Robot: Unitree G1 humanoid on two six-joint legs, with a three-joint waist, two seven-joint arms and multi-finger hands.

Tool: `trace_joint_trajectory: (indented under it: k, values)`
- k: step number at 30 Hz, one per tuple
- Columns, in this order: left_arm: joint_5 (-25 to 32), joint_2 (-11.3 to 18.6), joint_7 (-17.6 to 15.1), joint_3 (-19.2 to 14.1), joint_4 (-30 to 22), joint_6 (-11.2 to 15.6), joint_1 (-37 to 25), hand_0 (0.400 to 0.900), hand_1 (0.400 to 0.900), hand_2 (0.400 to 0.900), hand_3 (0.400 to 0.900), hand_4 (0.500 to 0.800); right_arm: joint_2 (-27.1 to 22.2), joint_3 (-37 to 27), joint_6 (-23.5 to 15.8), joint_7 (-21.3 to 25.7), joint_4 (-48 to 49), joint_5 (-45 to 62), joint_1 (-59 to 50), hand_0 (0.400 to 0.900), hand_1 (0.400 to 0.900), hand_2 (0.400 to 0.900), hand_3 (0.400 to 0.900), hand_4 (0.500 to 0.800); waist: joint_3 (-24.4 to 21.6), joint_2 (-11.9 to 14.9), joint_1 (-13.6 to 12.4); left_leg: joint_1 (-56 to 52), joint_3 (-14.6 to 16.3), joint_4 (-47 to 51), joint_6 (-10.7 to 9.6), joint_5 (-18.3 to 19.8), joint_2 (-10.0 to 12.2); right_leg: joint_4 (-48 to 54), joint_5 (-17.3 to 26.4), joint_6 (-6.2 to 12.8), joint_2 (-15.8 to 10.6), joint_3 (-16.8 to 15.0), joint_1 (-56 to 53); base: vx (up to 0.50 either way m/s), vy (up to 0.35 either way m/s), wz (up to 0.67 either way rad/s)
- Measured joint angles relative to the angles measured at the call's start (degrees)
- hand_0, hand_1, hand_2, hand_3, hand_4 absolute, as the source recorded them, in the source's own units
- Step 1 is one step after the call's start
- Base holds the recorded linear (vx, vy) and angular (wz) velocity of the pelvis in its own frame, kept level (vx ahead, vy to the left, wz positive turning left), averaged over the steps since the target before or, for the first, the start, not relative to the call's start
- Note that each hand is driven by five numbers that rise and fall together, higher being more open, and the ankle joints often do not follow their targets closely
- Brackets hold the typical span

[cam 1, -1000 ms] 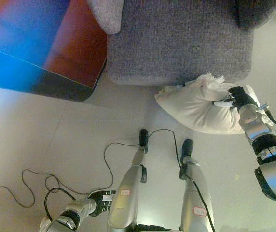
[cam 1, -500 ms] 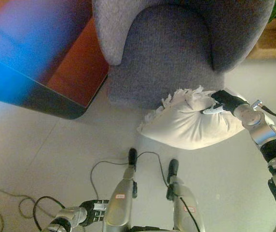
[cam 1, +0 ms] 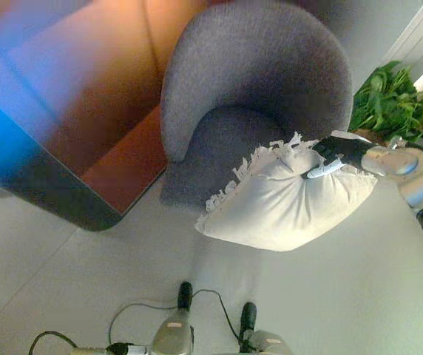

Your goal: Pick up the pillow and put it on the sofa.

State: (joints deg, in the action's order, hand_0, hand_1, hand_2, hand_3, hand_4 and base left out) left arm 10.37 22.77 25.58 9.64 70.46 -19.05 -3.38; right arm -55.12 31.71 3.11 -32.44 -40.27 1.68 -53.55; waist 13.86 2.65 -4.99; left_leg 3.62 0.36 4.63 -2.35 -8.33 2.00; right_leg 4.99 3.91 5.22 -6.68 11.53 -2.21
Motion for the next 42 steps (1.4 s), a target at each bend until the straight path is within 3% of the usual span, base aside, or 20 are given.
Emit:
trace_joint_trajectory:
  k: [5,12,16,22,26,33,34,37,42]
  values:
    - [-1.26,-0.18,0.24,-0.17,1.78,-1.11,0.99,0.900,0.900,0.900,0.900,0.800,0.88,3.82,2.17,-4.36,-3.27,1.09,-4.25,0.400,0.400,0.400,0.400,0.500,-4.34,0.76,-0.59,-1.71,-0.20,0.05,-0.34,0.70,0.02,-0.03,-0.69,0.28,0.01,0.07,-1.87,0.12,0.087,0.09]
    - [-1.24,-0.23,0.31,-0.19,2.33,-4.00,2.08,0.900,0.900,0.900,0.900,0.800,3.01,4.11,8.52,-3.72,-5.37,1.09,-6.05,0.400,0.400,0.400,0.400,0.500,-6.43,1.20,-2.58,-3.47,-0.80,0.03,-0.21,0.88,-0.17,-0.04,-1.02,0.39,-0.04,0.48,-3.98,0.16,0.077,0.15]
    - [-1.18,-0.19,0.42,-0.18,2.31,-6.06,2.05,0.900,0.900,0.900,0.900,0.800,4.86,4.10,12.17,1.12,-9.12,2.41,-6.30,0.400,0.400,0.400,0.400,0.500,-6.83,1.47,-3.20,-2.81,-2.36,0.01,-0.07,0.30,-0.25,-0.05,-1.34,0.45,0.11,1.72,-4.17,0.00,-0.017,0.20]
    - [1.05,0.09,0.77,2.71,2.28,-7.50,1.24,0.900,0.900,0.900,0.900,0.800,6.86,6.29,17.11,10.87,-16.90,7.69,-10.68,0.400,0.400,0.400,0.400,0.500,-6.12,2.38,-4.78,4.36,-4.72,-0.06,-0.68,-1.94,0.62,-0.12,-0.63,-0.42,1.53,2.50,2.06,-0.14,-0.059,0.08]
    - [3.76,0.25,1.29,3.15,1.95,-7.73,1.02,0.900,0.900,0.900,0.900,0.800,6.84,7.49,17.93,13.36,-18.44,11.37,-13.59,0.400,0.400,0.400,0.400,0.500,-2.58,3.19,-6.29,5.63,-5.20,-0.06,-0.94,-2.31,0.90,-0.11,-0.59,-0.48,1.90,2.92,3.14,-0.03,-0.015,0.00]
    - [6.44,1.08,1.20,3.91,0.24,-6.74,-0.76,0.900,0.900,0.900,0.900,0.800,6.26,8.57,17.83,15.42,-21.35,14.05,-21.66,0.400,0.400,0.400,0.400,0.500,2.25,3.64,-6.68,9.00,-6.50,-0.08,-0.99,-2.72,0.66,-0.10,-0.33,-0.84,1.98,2.97,5.78,-0.03,-0.006,0.04]
    - [6.93,1.33,1.19,3.94,-0.18,-6.32,-1.05,0.900,0.900,0.900,0.900,0.800,6.18,8.58,17.79,16.67,-22.41,14.71,-22.88,0.900,0.900,0.900,0.900,0.800,2.84,3.55,-6.80,9.35,-6.50,-0.08,-0.97,-2.78,0.62,-0.09,-0.31,-0.85,1.94,2.97,6.18,-0.01,0.009,0.05]
    - [8.53,1.91,1.30,3.90,-0.58,-5.66,-2.03,0.900,0.900,0.900,0.900,0.800,5.59,8.51,17.67,19.70,-25.08,15.28,-24.55,0.900,0.900,0.900,0.900,0.800,3.99,3.05,-7.10,9.75,-6.58,-0.08,-0.96,-2.80,0.42,-0.08,-0.32,-0.84,1.79,3.10,6.38,0.00,0.009,0.05]
    - [8.49,2.33,2.13,3.88,-0.56,-4.35,-2.72,0.900,0.900,0.900,0.900,0.800,3.54,8.51,17.67,19.93,-26.67,15.68,-26.55,0.900,0.900,0.900,0.900,0.800,4.67,2.00,-7.04,9.53,-6.35,-0.08,-0.96,-2.80,0.44,-0.05,-0.34,-0.83,1.80,3.09,6.21,0.01,-0.001,-0.03]
